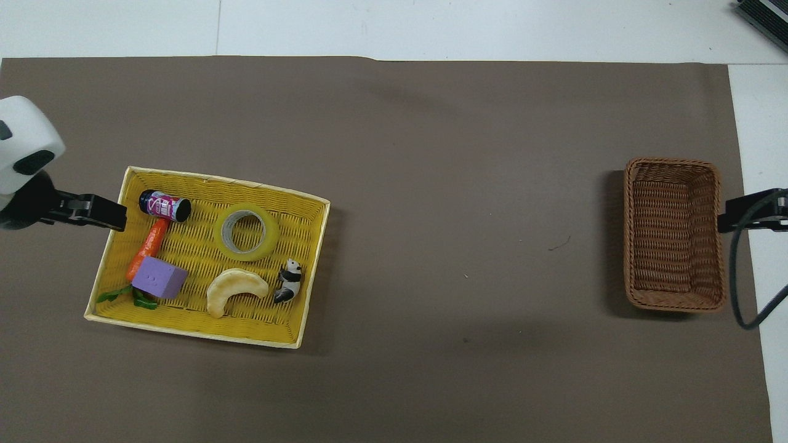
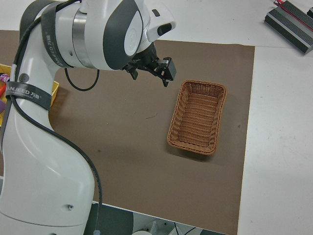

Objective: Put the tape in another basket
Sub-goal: 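Move the left gripper over the tape roll in the yellow tray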

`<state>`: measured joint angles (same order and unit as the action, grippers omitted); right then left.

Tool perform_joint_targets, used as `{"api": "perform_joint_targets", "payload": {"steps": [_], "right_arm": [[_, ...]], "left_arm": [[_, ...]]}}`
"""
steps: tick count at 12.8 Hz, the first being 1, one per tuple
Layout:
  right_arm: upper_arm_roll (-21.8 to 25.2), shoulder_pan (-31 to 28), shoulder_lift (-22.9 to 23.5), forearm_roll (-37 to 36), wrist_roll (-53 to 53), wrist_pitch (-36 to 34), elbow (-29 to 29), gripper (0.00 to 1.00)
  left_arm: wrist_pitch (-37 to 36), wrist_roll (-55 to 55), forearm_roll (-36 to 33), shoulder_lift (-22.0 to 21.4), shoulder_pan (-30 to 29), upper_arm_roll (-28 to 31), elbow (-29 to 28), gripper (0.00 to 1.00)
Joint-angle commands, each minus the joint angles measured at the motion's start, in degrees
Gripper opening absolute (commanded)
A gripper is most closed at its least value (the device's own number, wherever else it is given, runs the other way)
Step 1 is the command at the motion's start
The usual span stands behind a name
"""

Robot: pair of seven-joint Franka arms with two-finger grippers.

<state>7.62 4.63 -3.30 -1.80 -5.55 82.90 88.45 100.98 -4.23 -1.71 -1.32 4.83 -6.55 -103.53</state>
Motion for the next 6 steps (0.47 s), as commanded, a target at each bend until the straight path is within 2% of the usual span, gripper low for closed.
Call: {"api": "perform_joint_targets", "payload": {"steps": [1,6], "right_arm": [[0.0,-0.6,-0.4,0.5,1.8,-0.2,0.4,1.0],[0.0,-0.6,-0.5,0.5,1.7,0.8,0.8,1.0]], "left_arm": [[5.1,-1.0,-0.2,-1.2,0.6,0.8,-5.4,1.0],[9.3,-2.1,0.3,-0.3,0.7,0.8,-8.1,1.0]]}}
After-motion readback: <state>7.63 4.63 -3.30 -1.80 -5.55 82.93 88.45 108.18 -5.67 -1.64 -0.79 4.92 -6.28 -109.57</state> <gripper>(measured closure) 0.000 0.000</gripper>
